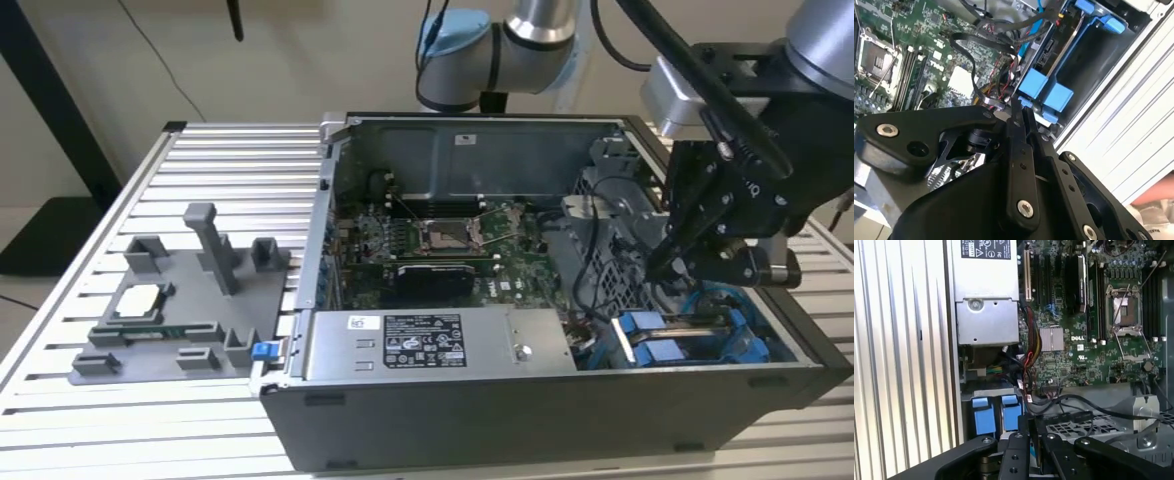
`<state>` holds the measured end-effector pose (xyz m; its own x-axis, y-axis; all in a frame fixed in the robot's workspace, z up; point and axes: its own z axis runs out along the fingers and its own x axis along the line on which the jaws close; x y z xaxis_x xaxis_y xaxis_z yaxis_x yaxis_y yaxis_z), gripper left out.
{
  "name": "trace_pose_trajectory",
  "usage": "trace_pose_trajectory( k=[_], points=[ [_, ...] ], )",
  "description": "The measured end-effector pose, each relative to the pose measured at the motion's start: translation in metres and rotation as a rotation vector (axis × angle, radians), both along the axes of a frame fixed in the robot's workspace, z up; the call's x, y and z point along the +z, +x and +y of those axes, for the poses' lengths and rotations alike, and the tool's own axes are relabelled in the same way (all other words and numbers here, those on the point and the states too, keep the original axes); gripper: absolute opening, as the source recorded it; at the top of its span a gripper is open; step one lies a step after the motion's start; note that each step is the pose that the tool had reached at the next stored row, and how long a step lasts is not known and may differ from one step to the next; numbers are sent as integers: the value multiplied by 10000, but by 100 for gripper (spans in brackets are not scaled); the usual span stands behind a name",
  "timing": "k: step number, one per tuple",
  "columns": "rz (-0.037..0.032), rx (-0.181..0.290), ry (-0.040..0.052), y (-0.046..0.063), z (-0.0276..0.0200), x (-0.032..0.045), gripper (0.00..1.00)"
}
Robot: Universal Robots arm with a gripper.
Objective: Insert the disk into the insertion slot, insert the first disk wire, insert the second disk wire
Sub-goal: 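Insert the second disk wire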
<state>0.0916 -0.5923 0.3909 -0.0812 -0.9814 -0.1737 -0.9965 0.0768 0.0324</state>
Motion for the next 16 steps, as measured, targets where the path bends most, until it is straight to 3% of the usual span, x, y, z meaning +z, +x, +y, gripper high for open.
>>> trace_pose_trajectory(
  k=[5,11,16],
  points=[
    [-100,9,-1,-4,-3,-70,0],
    [-334,15,0,30,-3,-120,0],
    [-532,22,1,121,-3,-142,0]
  ],
)
